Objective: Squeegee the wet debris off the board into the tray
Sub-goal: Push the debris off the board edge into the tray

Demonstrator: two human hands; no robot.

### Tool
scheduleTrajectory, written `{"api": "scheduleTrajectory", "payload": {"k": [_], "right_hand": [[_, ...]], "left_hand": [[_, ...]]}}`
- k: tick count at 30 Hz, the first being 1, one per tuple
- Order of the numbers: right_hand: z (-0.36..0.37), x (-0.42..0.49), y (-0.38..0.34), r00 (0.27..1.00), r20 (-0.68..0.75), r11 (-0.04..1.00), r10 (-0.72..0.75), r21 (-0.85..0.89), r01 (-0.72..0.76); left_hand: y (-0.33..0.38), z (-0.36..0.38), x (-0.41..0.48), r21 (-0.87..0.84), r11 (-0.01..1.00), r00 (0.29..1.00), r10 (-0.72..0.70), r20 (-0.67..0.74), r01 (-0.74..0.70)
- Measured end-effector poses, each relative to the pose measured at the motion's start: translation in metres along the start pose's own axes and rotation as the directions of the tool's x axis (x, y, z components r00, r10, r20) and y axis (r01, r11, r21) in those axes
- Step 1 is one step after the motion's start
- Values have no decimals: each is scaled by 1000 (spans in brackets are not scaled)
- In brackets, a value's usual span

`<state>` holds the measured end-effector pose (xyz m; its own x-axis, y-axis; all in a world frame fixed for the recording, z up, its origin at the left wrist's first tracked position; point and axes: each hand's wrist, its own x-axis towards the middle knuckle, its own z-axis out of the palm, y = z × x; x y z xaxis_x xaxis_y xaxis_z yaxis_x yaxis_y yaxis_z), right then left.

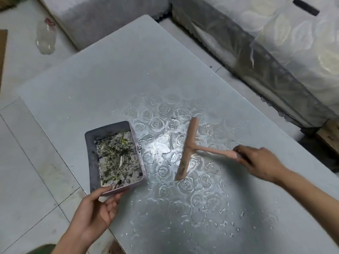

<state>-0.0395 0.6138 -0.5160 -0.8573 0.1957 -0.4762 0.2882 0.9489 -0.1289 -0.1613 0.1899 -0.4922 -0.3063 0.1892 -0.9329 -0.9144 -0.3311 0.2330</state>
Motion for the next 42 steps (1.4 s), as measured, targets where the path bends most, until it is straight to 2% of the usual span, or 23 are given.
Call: {"api": "scheduleTrajectory", "payload": {"k": [3, 6, 10, 14, 17, 21, 23, 26, 29, 31, 34, 36, 39, 42], "right_hand": [[-39, 0, 47, 999, 24, 999, 42, 34, -42], [-59, 22, 69, 988, 112, 990, 109, -104, -97], [-45, 74, 22, 987, 162, 993, -22, -107, 40], [-54, 110, -23, 973, 108, 966, -205, -139, 219], [-100, 134, -6, 988, 73, 982, -137, -121, 146], [-140, 167, -3, 992, 123, 968, -27, -246, 56], [-133, 183, -25, 986, 156, 959, -65, -264, 105], [-106, 196, -72, 958, 201, 943, -202, -224, 246], [-107, 201, -100, 938, 178, 913, -296, -234, 333], [-131, 207, -92, 946, 171, 920, -277, -238, 312], [-170, 216, -73, 980, 149, 946, -129, -279, 167], [-172, 220, -75, 983, 169, 933, -69, -338, 124], [-137, 219, -101, 965, 236, 947, -117, -266, 180], [-102, 214, -136, 933, 251, 937, -259, -169, 306]], "left_hand": [[-1, 3, -1, 3, 1000, 1000, 13, -19, -13], [2, 3, 0, -5, 999, 998, 36, -46, -36], [7, 3, 3, -29, 997, 995, 64, -74, -66], [13, 4, 6, -57, 995, 993, 76, -86, -81], [19, 0, 8, -62, 994, 992, 86, -95, -93], [30, -11, 6, -91, 989, 989, 105, -107, -115], [35, -18, 5, -100, 986, 985, 119, -125, -131], [41, -25, 5, -118, 983, 982, 126, -142, -143], [48, -31, 4, -135, 977, 978, 147, -149, -167], [51, -35, 4, -140, 975, 977, 152, -150, -173], [54, -41, 6, -164, 972, 976, 140, -166, -168], [55, -46, 7, -176, 971, 976, 133, -173, -163], [56, -52, 4, -209, 967, 979, 109, -171, -145], [60, -58, -1, -227, 968, 989, 85, -118, -110]]}}
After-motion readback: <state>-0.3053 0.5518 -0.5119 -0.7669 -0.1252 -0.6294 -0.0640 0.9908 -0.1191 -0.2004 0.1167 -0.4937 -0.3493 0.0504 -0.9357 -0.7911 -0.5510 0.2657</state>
